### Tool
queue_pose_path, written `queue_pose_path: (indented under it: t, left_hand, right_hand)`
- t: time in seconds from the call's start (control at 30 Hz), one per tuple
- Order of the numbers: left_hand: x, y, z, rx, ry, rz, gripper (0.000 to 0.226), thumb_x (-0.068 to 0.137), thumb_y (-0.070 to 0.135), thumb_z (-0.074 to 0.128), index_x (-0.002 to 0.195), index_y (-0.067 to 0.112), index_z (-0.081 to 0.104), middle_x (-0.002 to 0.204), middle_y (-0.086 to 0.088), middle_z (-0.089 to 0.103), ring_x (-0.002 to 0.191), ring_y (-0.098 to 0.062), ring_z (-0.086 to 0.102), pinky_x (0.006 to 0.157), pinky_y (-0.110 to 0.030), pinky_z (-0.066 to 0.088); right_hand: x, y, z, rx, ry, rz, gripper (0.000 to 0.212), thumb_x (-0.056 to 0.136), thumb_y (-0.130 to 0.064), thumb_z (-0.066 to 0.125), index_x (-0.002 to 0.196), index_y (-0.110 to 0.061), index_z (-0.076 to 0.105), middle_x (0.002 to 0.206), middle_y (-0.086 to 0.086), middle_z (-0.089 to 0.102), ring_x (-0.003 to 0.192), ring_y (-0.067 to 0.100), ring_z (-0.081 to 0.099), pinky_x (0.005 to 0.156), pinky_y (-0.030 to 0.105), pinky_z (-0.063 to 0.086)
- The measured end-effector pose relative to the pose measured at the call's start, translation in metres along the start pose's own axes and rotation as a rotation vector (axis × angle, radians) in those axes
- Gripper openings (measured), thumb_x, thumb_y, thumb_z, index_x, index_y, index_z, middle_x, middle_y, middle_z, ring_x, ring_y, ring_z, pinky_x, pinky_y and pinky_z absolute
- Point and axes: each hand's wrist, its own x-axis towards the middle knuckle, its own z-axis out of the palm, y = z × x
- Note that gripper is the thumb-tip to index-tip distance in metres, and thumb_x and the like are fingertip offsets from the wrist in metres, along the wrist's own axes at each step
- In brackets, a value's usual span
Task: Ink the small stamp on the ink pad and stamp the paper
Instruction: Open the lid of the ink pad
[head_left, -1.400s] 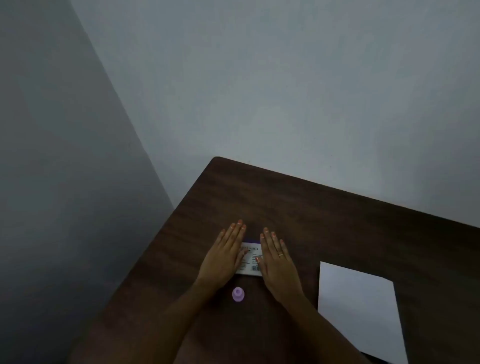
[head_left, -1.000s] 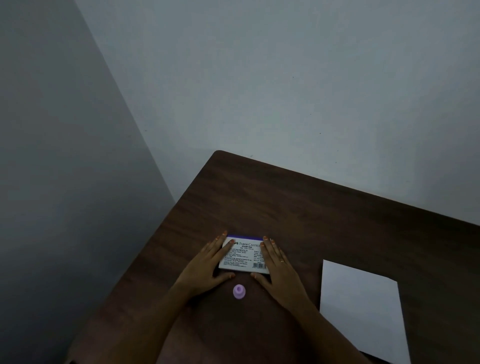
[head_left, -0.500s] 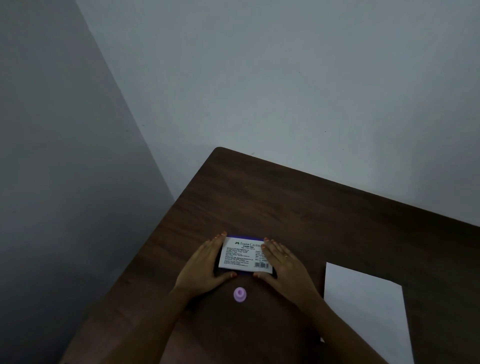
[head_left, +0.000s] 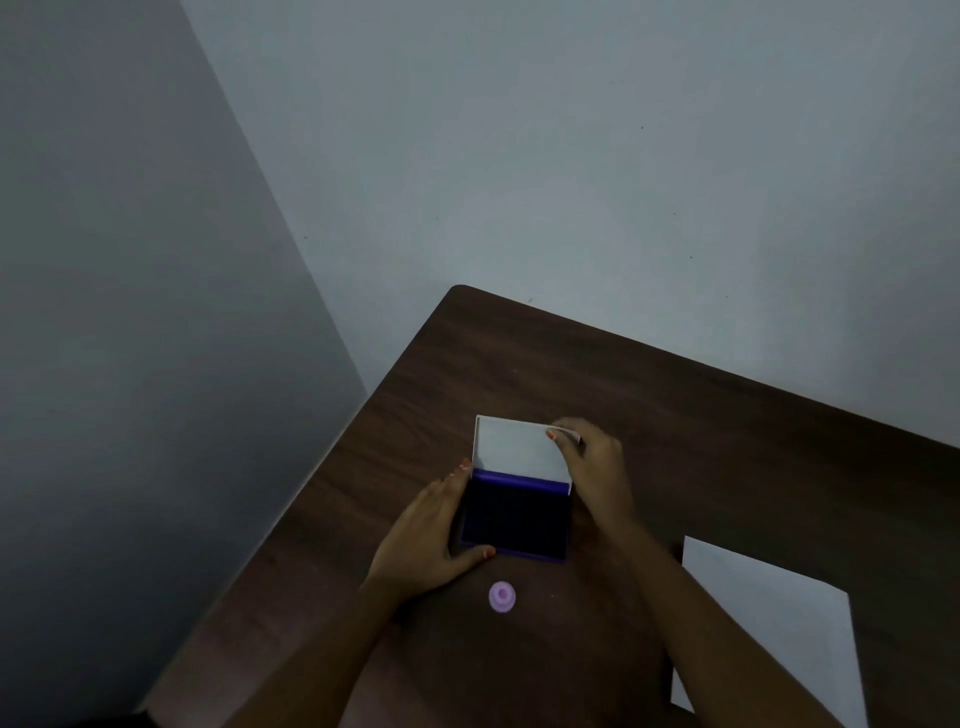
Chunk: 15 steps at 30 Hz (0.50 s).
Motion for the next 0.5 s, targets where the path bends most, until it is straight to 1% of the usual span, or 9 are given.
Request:
queue_pose_path:
  t: [0.07, 0.13, 0.2, 0.3, 0.37, 0.43, 0.5]
  left_hand:
    - [0.0, -0.001, 0.0, 0.007, 0.001, 0.015, 0.095, 0.073, 0.065, 0.055, 0.139, 0.039, -0.008, 0.154, 0.003, 0.02, 0.136, -0.005, 0.018, 0.11, -0.028, 0.017]
    - [-0.001, -0.002, 0.001, 0.013, 0.001, 0.038, 0.092, 0.074, 0.065, 0.053, 0.137, 0.041, -0.01, 0.154, 0.006, 0.014, 0.134, -0.001, 0.012, 0.111, -0.027, 0.013]
    - [-0.002, -0.003, 0.001, 0.024, 0.005, 0.065, 0.09, 0.076, 0.064, 0.051, 0.136, 0.041, -0.012, 0.152, 0.01, 0.007, 0.135, 0.0, 0.009, 0.112, -0.024, 0.009]
    - [-0.002, -0.004, 0.002, 0.034, 0.015, 0.098, 0.087, 0.079, 0.062, 0.05, 0.138, 0.036, -0.009, 0.15, 0.011, 0.004, 0.137, -0.001, 0.009, 0.114, -0.023, 0.006]
    - [-0.002, -0.004, 0.003, 0.036, 0.019, 0.102, 0.087, 0.08, 0.06, 0.051, 0.138, 0.034, -0.007, 0.15, 0.011, 0.005, 0.137, -0.001, 0.009, 0.114, -0.024, 0.006]
    - [-0.002, -0.004, 0.003, 0.026, 0.021, 0.104, 0.087, 0.079, 0.06, 0.052, 0.138, 0.034, -0.007, 0.149, 0.012, 0.004, 0.137, 0.0, 0.009, 0.114, -0.024, 0.006]
    - [-0.002, -0.003, 0.002, 0.021, 0.018, 0.106, 0.087, 0.079, 0.06, 0.052, 0.138, 0.034, -0.006, 0.148, 0.012, 0.004, 0.137, 0.0, 0.009, 0.113, -0.024, 0.005]
  right_hand:
    - [0.011, 0.003, 0.005, -0.07, 0.044, -0.016, 0.017, 0.086, -0.011, 0.058, 0.1, -0.004, 0.066, 0.104, 0.014, 0.066, 0.094, 0.021, 0.06, 0.081, 0.026, 0.045]
    - [0.02, 0.005, 0.008, -0.136, 0.044, -0.023, 0.018, 0.085, -0.01, 0.06, 0.099, -0.002, 0.067, 0.102, 0.016, 0.064, 0.092, 0.024, 0.06, 0.08, 0.029, 0.046]
    - [0.026, 0.008, 0.011, -0.195, 0.03, -0.048, 0.017, 0.085, -0.008, 0.06, 0.097, 0.0, 0.068, 0.1, 0.017, 0.065, 0.089, 0.027, 0.06, 0.08, 0.033, 0.047]
    - [0.031, 0.013, 0.015, -0.28, 0.032, -0.093, 0.014, 0.083, -0.003, 0.061, 0.091, 0.003, 0.07, 0.094, 0.021, 0.066, 0.086, 0.032, 0.06, 0.079, 0.039, 0.047]
    - [0.032, 0.017, 0.017, -0.339, 0.035, -0.101, 0.013, 0.081, -0.003, 0.061, 0.088, 0.004, 0.07, 0.093, 0.021, 0.066, 0.086, 0.032, 0.058, 0.079, 0.037, 0.044]
    - [0.032, 0.02, 0.02, -0.382, 0.038, -0.084, 0.012, 0.081, -0.004, 0.061, 0.088, 0.003, 0.069, 0.096, 0.019, 0.065, 0.09, 0.03, 0.055, 0.08, 0.031, 0.04]
    - [0.032, 0.02, 0.021, -0.403, 0.044, -0.064, 0.013, 0.082, -0.005, 0.06, 0.09, 0.001, 0.069, 0.101, 0.017, 0.063, 0.094, 0.028, 0.054, 0.084, 0.03, 0.037]
